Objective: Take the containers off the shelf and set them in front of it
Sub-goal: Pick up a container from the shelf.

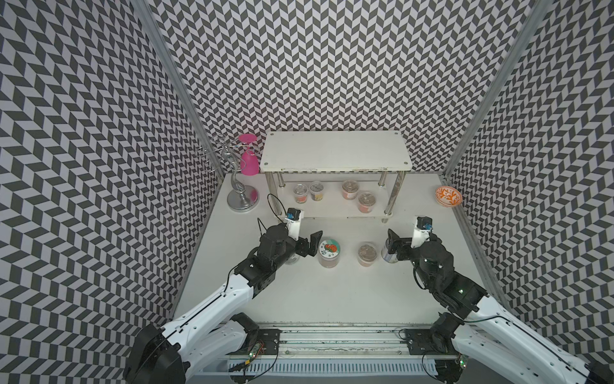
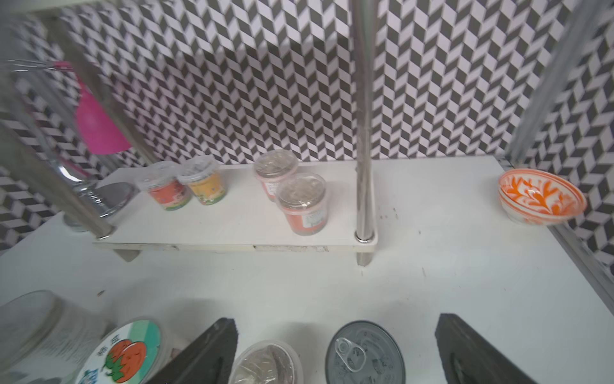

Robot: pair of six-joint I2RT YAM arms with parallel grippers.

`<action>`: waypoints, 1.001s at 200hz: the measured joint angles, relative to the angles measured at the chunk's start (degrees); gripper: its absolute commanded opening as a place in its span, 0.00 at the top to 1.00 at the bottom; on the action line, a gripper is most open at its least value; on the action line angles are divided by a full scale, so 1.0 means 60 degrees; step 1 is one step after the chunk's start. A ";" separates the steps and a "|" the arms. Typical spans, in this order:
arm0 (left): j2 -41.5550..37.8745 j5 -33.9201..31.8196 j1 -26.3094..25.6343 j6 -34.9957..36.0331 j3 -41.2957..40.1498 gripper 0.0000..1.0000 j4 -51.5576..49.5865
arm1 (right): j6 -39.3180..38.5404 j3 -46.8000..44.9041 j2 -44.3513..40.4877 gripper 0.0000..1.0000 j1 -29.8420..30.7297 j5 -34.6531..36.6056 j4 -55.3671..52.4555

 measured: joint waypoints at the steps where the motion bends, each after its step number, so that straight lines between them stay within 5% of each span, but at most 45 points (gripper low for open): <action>1: 0.0025 0.0000 0.0029 0.0000 0.0018 0.00 0.0004 | -0.0087 -0.0011 -0.0022 0.01 0.0000 -0.0066 0.0051; 93: 0.2379 -0.1362 0.0517 -0.0943 0.0933 0.00 0.0375 | -0.1912 -0.0248 0.0080 0.00 0.0000 -0.2674 0.1421; 200: 0.7031 -0.3410 0.0918 -0.1585 0.3541 0.00 0.1923 | -0.1978 -0.0244 0.0372 0.00 -0.0040 -0.3009 0.1785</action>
